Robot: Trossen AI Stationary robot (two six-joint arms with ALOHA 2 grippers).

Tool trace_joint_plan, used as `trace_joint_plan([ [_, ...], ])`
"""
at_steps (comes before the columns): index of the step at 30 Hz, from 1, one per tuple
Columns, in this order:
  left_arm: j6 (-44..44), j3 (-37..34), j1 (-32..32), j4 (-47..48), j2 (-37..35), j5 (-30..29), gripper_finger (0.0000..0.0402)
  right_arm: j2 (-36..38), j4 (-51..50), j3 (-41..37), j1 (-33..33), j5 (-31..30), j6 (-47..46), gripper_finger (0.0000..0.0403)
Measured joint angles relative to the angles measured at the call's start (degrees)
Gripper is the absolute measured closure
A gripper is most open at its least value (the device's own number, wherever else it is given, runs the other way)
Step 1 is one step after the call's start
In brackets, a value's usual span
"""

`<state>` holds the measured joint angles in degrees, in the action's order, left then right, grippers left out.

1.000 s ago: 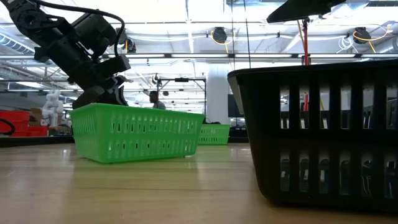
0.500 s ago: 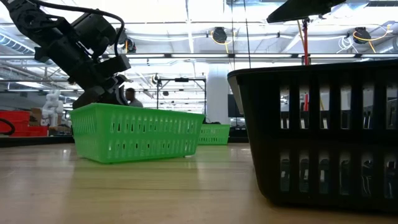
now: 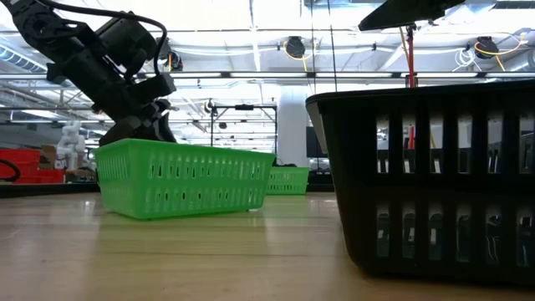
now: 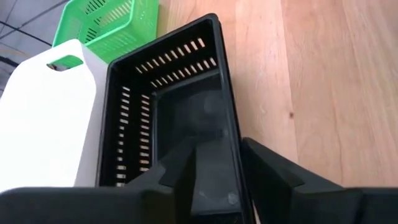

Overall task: Stack baskets by color
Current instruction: Stack the middle black bin on top of the top black bin, then stack the top right white bin on top of the top left white bin

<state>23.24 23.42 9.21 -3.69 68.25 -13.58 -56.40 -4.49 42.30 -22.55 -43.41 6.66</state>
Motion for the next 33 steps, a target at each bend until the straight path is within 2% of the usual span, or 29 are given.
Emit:
trace_joint_plan([
  [9,-3.5,0.0,0.0,-0.8,-1.4,-0.3,0.0221,0.0,-0.1,0.0,0.0,0.0,-0.8,0.0222],
  [16,-6.4,0.4,-1.0,-0.9,-5.8,-0.6,0.0232,0.0,-3.3,0.0,0.1,-0.1,-5.1,0.0222],
  [22,-9.1,0.4,-1.6,0.9,-10.6,-0.5,0.0249,0.0,-14.4,0.0,2.1,0.3,-13.5,0.0222],
  [24,-9.5,0.4,-1.9,1.0,-11.4,-0.5,0.0253,0.0,-19.0,0.0,3.5,2.8,-17.5,0.0222],
  [30,-10.1,0.4,-2.0,1.5,-12.1,-0.5,0.0268,0.0,-30.6,0.0,8.3,18.0,-27.0,0.0222],
  [33,-10.1,0.4,-2.0,1.4,-12.1,-0.5,0.0270,0.0,-34.4,0.0,9.4,19.5,-30.1,0.0222],
])
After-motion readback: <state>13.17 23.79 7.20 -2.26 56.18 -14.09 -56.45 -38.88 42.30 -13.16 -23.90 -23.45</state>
